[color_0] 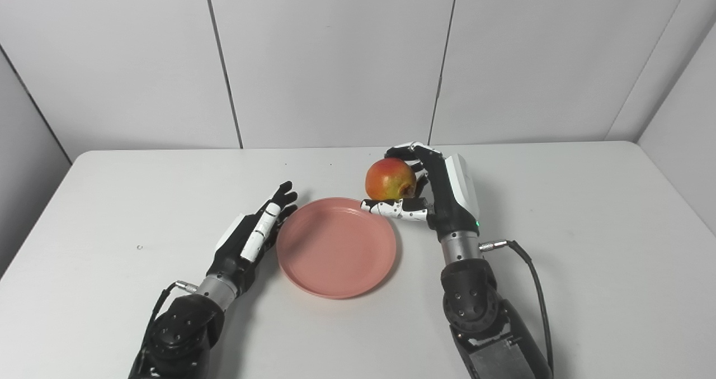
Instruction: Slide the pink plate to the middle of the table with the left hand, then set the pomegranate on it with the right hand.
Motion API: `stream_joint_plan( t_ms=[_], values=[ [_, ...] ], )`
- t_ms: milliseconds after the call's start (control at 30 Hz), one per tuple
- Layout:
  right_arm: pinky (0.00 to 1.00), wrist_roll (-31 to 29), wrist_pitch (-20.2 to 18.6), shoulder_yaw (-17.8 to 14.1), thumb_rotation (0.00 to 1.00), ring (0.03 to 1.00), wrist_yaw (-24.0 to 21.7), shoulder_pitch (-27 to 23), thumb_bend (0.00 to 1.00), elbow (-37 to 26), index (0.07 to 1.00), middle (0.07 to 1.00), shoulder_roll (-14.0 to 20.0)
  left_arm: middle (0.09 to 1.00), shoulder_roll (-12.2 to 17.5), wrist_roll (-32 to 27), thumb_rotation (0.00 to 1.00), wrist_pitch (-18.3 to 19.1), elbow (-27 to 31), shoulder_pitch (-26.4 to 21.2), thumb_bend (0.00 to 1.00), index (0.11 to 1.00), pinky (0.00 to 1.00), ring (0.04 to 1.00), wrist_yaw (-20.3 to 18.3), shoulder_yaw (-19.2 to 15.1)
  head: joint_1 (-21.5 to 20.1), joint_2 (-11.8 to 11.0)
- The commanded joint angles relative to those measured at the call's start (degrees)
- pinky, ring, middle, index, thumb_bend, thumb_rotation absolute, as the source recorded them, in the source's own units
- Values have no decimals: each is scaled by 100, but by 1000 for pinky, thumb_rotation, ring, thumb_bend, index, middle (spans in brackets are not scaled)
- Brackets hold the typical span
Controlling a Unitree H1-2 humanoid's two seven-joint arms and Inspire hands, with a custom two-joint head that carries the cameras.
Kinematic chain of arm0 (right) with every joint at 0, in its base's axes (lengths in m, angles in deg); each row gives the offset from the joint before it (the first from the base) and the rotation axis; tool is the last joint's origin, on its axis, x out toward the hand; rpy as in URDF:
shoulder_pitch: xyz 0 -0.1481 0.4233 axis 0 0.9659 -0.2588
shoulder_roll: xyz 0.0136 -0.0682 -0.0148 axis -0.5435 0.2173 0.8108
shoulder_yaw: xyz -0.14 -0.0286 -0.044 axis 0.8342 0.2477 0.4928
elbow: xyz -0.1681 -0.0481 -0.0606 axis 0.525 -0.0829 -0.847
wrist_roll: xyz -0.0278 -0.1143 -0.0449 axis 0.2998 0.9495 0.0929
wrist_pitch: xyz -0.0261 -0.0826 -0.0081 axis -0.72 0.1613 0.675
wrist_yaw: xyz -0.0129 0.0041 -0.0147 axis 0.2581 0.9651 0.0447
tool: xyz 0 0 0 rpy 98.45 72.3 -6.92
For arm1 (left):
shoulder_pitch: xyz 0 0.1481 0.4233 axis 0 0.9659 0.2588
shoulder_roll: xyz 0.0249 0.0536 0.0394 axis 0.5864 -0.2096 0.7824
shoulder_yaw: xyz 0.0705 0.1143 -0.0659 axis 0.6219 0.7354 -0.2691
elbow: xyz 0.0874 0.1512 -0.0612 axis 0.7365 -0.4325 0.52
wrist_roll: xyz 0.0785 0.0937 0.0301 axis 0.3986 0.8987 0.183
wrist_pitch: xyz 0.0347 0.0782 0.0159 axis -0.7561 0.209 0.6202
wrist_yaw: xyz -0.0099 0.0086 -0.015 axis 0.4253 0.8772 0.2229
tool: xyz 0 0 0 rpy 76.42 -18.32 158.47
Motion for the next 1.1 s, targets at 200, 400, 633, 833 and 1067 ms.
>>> stream_joint_plan(
  t_ms=[200, 400, 633, 833, 1067],
  values=[
    [268, 54, 368, 52, 0, 355, -50, -94, 518, -111, 526, 422, -30, 977, 48, 49, 1000, 44, 160, -129, 517, 975, 930, 961, -34, 41, 11, 15],
    [285, 92, 339, 106, 0, 373, -90, -64, 518, -96, 527, 425, -40, 976, 60, 38, 1000, 66, 150, -135, 512, 976, 930, 961, -44, 40, 12, 26],
    [250, 204, 332, 192, 0, 340, -70, -39, 516, -38, 528, 415, -38, 974, 61, 66, 1000, 72, 166, -130, 513, 975, 929, 959, -41, 65, 12, 4],
    [301, 182, 350, 227, 0, 388, -126, -18, 517, 17, 527, 428, -32, 976, 74, 69, 1000, 1, 137, -126, 502, 977, 928, 959, -57, 88, 27, -9],
    [280, 163, 398, 267, 0, 362, -167, -17, 516, 98, 528, 422, -23, 977, 47, 60, 1000, 52, 159, -127, 507, 977, 927, 958, -26, 81, 28, -12]
  ],
)
